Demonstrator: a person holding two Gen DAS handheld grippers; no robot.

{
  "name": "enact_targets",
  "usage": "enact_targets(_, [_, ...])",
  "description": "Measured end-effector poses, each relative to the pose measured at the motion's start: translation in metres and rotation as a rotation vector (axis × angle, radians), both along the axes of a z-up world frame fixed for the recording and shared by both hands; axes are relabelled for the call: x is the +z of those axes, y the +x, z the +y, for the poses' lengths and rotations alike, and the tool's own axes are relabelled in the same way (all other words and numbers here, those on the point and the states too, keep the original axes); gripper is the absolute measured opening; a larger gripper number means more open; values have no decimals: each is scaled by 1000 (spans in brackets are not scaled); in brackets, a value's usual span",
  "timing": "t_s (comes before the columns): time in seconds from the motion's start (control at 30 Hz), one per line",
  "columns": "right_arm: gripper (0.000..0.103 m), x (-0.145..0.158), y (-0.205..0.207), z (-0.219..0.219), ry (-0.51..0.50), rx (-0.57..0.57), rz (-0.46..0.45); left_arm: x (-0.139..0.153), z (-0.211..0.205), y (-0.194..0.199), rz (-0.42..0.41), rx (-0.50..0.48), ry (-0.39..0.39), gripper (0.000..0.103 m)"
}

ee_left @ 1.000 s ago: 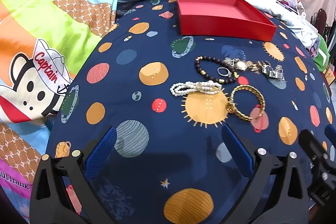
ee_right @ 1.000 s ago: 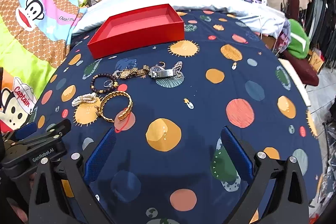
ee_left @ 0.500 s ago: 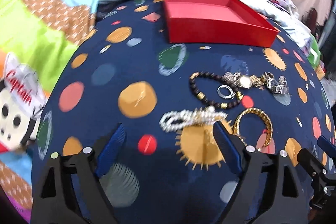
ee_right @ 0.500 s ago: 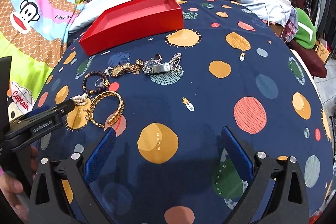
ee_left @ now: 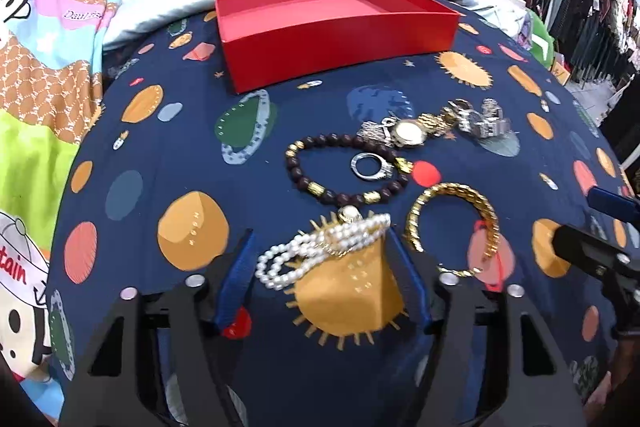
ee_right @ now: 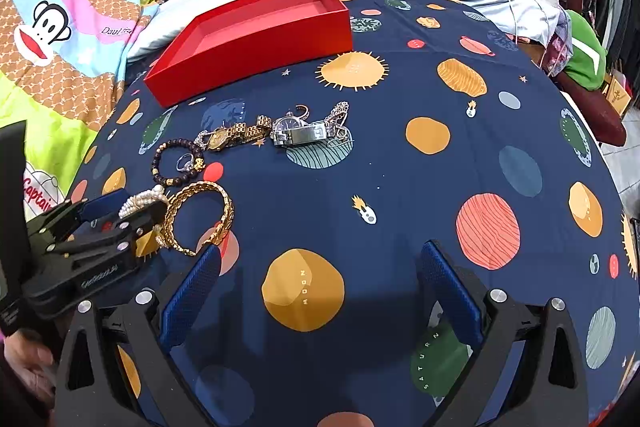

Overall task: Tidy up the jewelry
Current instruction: 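Lower the left gripper onto the pearl necklace and close it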

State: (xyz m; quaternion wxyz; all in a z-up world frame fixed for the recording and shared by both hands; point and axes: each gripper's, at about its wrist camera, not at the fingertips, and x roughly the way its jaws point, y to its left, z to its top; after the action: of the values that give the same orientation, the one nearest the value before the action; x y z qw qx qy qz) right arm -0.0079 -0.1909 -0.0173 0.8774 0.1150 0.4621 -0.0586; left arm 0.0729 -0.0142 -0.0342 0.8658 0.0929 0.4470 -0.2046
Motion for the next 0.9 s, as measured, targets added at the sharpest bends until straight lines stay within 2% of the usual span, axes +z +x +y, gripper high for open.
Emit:
enact_targets(0.2, [98,1,2,0,1,2,-2,4,6,-11,47,23,-69,30])
enact_targets(0.43, [98,2,1,0,3,1,-3,4,-1,-13,77,42,-108,30])
enact_targets(0.5, [98,2,1,0,1,2,-4,4,-5,-9,71,42,-108,34])
enact_targets(0.67, [98,1,1,0,5,0,-3,4,-17,-5,47,17,-88,32])
enact_targets(0.77, [98,0,1,-2,4,-4,-2,4,-18,-6,61,6,-103,16])
enact_targets(0.9, [98,-1,5,-6,8,-7,0,6,-15,-9,70,12,-115,13])
